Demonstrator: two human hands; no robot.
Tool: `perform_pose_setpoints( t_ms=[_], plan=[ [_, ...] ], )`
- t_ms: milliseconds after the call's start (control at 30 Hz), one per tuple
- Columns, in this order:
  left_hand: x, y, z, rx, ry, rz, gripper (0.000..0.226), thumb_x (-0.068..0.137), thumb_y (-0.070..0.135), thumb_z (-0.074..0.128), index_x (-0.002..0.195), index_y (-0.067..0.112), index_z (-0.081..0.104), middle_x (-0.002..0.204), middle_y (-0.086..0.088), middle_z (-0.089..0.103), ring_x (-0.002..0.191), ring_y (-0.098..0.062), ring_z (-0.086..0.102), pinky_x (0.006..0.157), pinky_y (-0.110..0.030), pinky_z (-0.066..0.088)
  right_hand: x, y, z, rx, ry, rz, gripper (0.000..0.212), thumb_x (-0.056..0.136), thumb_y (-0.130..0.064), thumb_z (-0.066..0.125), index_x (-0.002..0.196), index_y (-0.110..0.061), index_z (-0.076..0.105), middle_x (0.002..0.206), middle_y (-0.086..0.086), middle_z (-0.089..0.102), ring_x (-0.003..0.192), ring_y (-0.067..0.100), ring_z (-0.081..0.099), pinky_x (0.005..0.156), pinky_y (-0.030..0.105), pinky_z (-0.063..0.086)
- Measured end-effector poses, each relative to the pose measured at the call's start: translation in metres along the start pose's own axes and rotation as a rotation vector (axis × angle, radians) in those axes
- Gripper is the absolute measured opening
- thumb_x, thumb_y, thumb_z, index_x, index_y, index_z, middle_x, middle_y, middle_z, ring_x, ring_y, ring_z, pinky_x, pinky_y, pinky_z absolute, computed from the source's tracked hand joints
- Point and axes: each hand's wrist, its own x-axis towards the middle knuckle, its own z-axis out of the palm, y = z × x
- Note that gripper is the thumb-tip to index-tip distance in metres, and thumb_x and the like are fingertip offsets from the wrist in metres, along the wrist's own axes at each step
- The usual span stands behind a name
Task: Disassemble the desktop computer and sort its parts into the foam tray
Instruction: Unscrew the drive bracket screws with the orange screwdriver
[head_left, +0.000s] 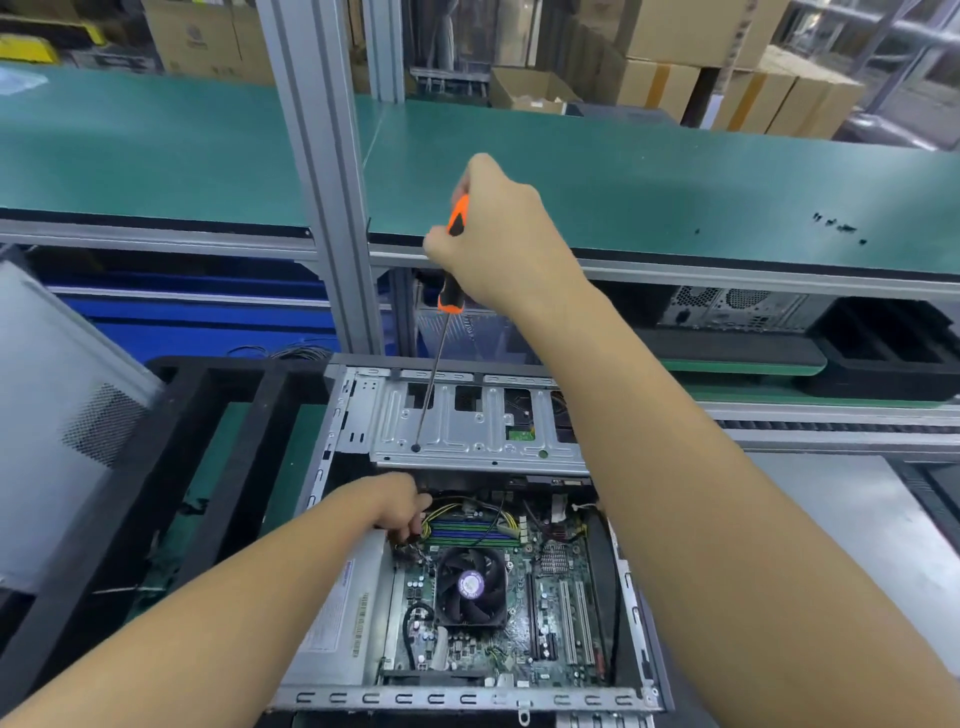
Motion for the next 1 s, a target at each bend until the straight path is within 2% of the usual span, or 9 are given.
perform_pose_setpoints(
  t_ms=[133, 200, 300, 367, 467, 633, 767, 867, 1000],
  plan=[
    [-0.026, -0.001, -0.013, 0.229, 0.046, 0.109, 0.051, 0.107, 0.043, 0.03, 0.082, 0.014, 0.064, 0.086, -0.008, 0.067, 0.067, -0.014, 0.054, 0.069, -0.029, 0.041, -0.004, -0.012, -0.001, 0.019, 0.191, -0.092, 0.02, 0.091, -0.028, 0.058, 0.098, -0.011, 0.048, 0.085, 0.005, 0.057, 0.077, 0.027, 0.051, 0.054, 0.029, 0.038],
    [-0.041, -0.006, -0.021, 0.219, 0.13, 0.178, 0.053, 0.106, 0.045, 0.029, 0.076, 0.012, 0.056, 0.089, -0.018, 0.065, 0.063, -0.012, 0.051, 0.064, -0.028, 0.039, -0.007, -0.023, 0.002, 0.072, 0.263, -0.132, 0.019, 0.091, -0.029, 0.059, 0.093, -0.014, 0.047, 0.076, -0.001, 0.053, 0.072, 0.024, 0.052, 0.054, 0.031, 0.038],
    [-0.061, -0.016, -0.034, 0.107, 0.306, 0.232, 0.059, 0.105, 0.05, 0.029, 0.081, 0.004, 0.058, 0.066, -0.014, 0.052, 0.059, -0.018, 0.052, 0.064, -0.031, 0.039, -0.016, -0.043, 0.009, 0.113, 0.321, -0.194, 0.022, 0.091, -0.031, 0.059, 0.09, -0.014, 0.045, 0.068, -0.007, 0.046, 0.067, 0.023, 0.049, 0.058, 0.029, 0.036],
    [-0.067, -0.025, -0.037, -0.065, 0.386, 0.223, 0.062, 0.102, 0.058, 0.028, 0.064, 0.012, 0.044, 0.05, 0.002, 0.039, 0.043, -0.012, 0.039, 0.055, -0.029, 0.034, -0.024, -0.059, 0.016, 0.103, 0.315, -0.248, 0.023, 0.091, -0.031, 0.059, 0.09, -0.012, 0.046, 0.066, -0.006, 0.045, 0.065, 0.023, 0.048, 0.056, 0.03, 0.037],
    [-0.075, -0.042, -0.035, -0.258, 0.475, 0.253, 0.057, 0.102, 0.058, 0.028, 0.062, 0.017, 0.033, 0.047, 0.008, 0.036, 0.036, -0.008, 0.031, 0.05, -0.028, 0.03, -0.039, -0.081, 0.026, 0.028, 0.267, -0.327, 0.022, 0.093, -0.031, 0.059, 0.092, -0.014, 0.045, 0.069, -0.006, 0.047, 0.065, 0.024, 0.05, 0.056, 0.03, 0.037],
    [-0.093, -0.083, -0.027, -0.46, 0.543, 0.25, 0.045, 0.105, 0.041, 0.027, 0.069, 0.017, 0.04, 0.058, 0.006, 0.044, 0.054, -0.013, 0.044, 0.053, -0.027, 0.035, -0.065, -0.116, 0.042, -0.085, 0.298, -0.464, 0.021, 0.095, -0.031, 0.058, 0.095, -0.012, 0.048, 0.073, -0.003, 0.054, 0.062, 0.027, 0.051, 0.055, 0.032, 0.038],
    [-0.111, -0.14, -0.024, -0.659, 0.571, 0.173, 0.034, 0.104, 0.034, 0.036, 0.076, 0.015, 0.041, 0.066, -0.002, 0.046, 0.056, -0.018, 0.046, 0.051, -0.026, 0.037, -0.086, -0.15, 0.054, -0.09, 0.428, -0.522, 0.021, 0.093, -0.031, 0.06, 0.093, -0.011, 0.053, 0.067, -0.004, 0.055, 0.055, 0.025, 0.046, 0.047, 0.025, 0.032],
    [-0.126, -0.194, -0.009, -0.555, 0.579, 0.159, 0.038, 0.099, 0.041, 0.051, 0.072, 0.014, 0.048, 0.063, -0.001, 0.05, 0.052, -0.014, 0.051, 0.05, -0.022, 0.041, -0.1, -0.174, 0.072, -0.034, 0.425, -0.525, 0.022, 0.093, -0.031, 0.061, 0.092, -0.01, 0.053, 0.066, -0.003, 0.055, 0.055, 0.024, 0.048, 0.048, 0.031, 0.043],
    [-0.133, -0.238, 0.019, -0.384, 0.454, 0.092, 0.036, 0.092, 0.039, 0.067, 0.067, 0.012, 0.069, 0.051, 0.009, 0.06, 0.042, -0.003, 0.052, 0.045, -0.015, 0.04, -0.122, -0.191, 0.105, -0.025, 0.379, -0.482, 0.022, 0.094, -0.03, 0.062, 0.092, -0.01, 0.053, 0.064, -0.003, 0.051, 0.054, 0.024, 0.048, 0.05, 0.036, 0.048]
  ],
)
